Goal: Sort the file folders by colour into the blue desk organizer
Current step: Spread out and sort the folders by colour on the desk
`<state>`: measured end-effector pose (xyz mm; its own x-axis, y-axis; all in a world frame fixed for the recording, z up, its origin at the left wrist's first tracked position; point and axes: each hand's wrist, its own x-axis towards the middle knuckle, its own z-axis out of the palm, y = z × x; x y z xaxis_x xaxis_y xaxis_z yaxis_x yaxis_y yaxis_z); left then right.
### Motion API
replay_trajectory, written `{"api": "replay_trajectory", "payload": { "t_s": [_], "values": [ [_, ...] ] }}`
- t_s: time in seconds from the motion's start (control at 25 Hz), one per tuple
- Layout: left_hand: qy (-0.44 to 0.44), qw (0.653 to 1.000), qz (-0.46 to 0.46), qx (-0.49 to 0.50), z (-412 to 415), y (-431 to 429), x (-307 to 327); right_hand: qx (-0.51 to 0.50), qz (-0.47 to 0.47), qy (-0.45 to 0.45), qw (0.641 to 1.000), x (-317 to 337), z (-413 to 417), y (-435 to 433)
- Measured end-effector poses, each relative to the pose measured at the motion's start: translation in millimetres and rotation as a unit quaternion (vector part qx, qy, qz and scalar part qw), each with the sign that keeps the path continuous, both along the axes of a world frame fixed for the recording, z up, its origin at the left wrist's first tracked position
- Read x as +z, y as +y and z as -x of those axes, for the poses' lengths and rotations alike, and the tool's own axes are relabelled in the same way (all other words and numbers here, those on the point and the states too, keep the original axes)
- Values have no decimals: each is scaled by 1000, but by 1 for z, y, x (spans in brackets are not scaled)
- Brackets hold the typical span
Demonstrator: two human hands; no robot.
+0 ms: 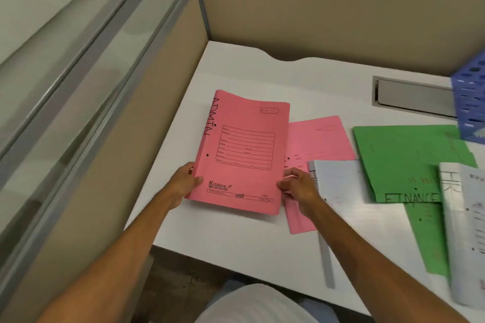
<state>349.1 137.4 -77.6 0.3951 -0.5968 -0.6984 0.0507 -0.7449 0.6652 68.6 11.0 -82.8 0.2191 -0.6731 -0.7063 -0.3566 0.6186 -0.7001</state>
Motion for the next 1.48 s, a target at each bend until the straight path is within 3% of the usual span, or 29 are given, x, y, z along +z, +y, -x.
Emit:
{"api": "replay_trajectory", "payload": {
  "t_s": [0.16,0.32,0.72,0.96,1.04,1.12,1.24,1.32,1.4,1.48],
  "values": [
    [-160,985,-39,-56,-36,19,-24,26,11,53,998,-17,-43,29],
    [-227,966,-77,-93,-44,26,-41,50,26,106,993,-30,-57,40],
    [-309,937,-124,-103,-42,24,-45,155,44,100,982,-38,-69,48],
    [-320,931,-138,-108,-36,27,-37,266,107,153,946,-37,-76,50],
    [-362,921,-103,-102,-19,23,-30,257,154,197,934,-33,-65,46],
    [-388,915,-6,-107,10,12,-23,224,216,235,921,-27,-44,41],
    [-370,902,141,-171,72,-9,-11,209,280,317,881,-21,-1,31],
    [-332,893,176,-248,113,-22,-13,218,264,372,863,-20,26,26],
    [-242,914,134,-298,149,-36,-23,227,229,397,860,-21,50,23],
    [-126,953,35,-275,177,-52,-32,239,194,388,869,-25,66,21]
  ]
}}
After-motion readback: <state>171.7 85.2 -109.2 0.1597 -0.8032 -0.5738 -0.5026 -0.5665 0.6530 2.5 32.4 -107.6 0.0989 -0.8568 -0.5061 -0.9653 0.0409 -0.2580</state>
